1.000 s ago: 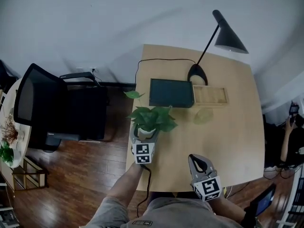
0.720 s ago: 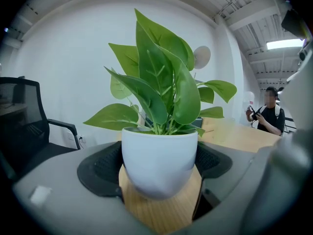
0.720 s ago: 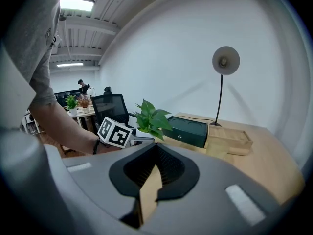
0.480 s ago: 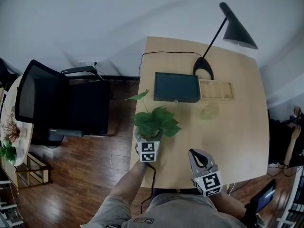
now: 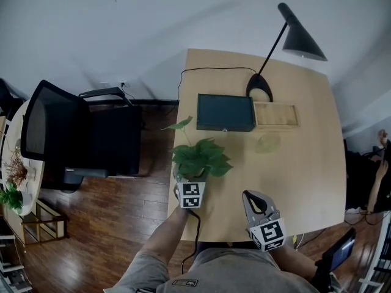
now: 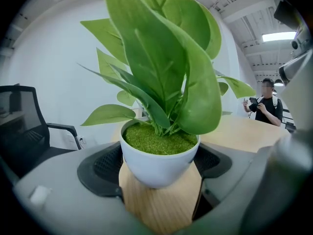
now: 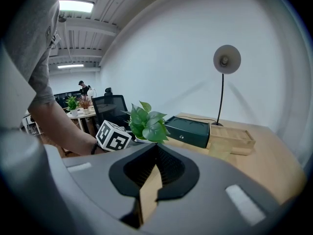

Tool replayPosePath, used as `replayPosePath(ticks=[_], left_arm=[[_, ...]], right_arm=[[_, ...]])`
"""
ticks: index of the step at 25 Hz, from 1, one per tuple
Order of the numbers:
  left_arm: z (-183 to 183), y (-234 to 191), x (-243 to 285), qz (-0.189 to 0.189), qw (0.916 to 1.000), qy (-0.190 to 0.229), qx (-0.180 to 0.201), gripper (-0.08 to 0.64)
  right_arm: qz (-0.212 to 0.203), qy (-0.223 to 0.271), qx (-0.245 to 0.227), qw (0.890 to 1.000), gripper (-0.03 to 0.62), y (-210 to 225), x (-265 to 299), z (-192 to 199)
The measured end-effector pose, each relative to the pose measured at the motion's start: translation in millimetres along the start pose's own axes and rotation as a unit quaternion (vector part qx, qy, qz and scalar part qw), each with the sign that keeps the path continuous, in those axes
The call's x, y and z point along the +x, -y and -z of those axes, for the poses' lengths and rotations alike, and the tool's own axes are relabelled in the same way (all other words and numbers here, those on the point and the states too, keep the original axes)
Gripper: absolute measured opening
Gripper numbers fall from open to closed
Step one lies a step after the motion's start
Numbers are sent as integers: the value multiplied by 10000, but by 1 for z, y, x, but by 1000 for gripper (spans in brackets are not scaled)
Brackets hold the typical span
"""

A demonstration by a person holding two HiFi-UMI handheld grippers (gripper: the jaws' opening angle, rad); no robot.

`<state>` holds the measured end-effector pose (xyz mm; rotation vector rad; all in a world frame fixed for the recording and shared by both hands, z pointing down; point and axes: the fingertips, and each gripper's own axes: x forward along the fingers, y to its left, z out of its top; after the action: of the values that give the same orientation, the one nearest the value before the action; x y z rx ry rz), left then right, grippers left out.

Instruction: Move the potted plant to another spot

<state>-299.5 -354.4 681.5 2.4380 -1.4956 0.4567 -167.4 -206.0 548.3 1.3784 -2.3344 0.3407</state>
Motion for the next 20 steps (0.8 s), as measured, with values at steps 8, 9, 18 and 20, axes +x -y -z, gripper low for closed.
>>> replayPosePath(ticks=[8,9,18,20], left_arm=[[-4,-1,-3,67,9999,119,-94,460],[-6,-1,-5,85,9997,187,-126,465],[5,-3,-40,-10,9997,133,-186,475],[12,-2,-53,-58,9997,-7,-253,447]], right_arm=[[29,58,11,10000,6,3,-4,-2],[32,74,7,10000,6,4,-4,-3],[91,292,12,9995,6,7,-11,-11],[84,346,24,9994,6,9,-14,-11]])
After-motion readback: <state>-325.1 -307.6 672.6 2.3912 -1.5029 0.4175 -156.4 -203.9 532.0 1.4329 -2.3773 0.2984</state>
